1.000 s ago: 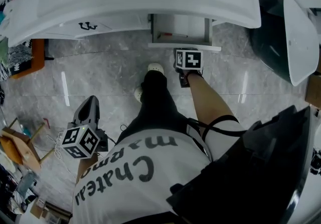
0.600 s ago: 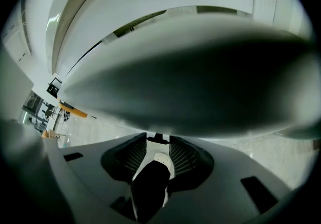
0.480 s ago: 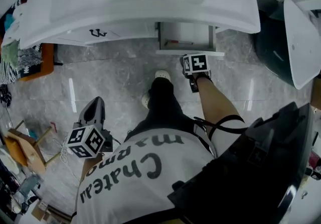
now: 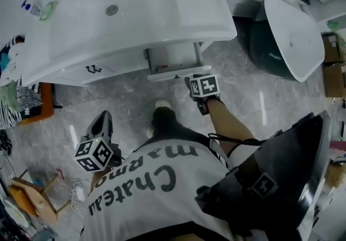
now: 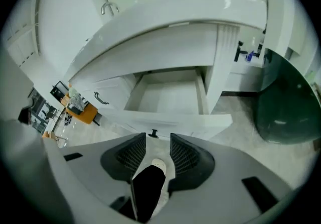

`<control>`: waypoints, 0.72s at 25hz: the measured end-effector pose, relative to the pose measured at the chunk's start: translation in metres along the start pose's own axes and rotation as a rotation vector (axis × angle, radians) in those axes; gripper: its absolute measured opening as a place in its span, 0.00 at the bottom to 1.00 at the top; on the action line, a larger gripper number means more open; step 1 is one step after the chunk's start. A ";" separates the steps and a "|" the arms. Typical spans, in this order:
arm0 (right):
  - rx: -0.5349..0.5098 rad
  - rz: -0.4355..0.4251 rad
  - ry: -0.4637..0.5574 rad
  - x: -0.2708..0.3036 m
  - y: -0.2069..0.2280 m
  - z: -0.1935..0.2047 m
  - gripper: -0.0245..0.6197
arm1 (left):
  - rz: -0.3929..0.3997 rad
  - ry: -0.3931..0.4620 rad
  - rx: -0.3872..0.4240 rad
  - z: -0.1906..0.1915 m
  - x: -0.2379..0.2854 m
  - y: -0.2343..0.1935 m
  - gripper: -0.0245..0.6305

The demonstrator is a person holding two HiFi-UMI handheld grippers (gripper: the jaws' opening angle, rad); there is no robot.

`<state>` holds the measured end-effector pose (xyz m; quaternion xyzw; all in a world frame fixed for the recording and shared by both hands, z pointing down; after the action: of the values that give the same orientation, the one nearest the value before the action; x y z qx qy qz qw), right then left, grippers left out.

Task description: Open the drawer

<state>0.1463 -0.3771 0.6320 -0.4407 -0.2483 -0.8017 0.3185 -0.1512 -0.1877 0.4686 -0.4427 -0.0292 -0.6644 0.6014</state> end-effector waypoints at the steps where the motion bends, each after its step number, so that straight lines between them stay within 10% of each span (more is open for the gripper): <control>1: 0.025 0.009 0.036 -0.014 0.003 -0.004 0.26 | 0.021 0.006 0.000 -0.002 0.000 0.007 0.05; 10: 0.390 -0.101 0.400 -0.131 0.001 -0.073 0.06 | 0.188 0.057 -0.002 -0.037 -0.001 0.068 0.05; 18: 0.099 -0.109 0.597 -0.215 -0.043 -0.130 0.05 | 0.308 0.130 0.011 -0.070 -0.018 0.114 0.05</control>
<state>0.1316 -0.3739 0.3772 -0.1556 -0.2057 -0.8987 0.3548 -0.0983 -0.2448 0.3585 -0.3946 0.0744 -0.5916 0.6991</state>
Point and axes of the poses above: the fingertips, and each gripper's own axes: x forward along the fingers, y to its right, z out of its underside, the point moved 1 cm from there along -x, backward along the fingers, and after that the axes turned 13 degrees about -x, right-handed, at the moved point
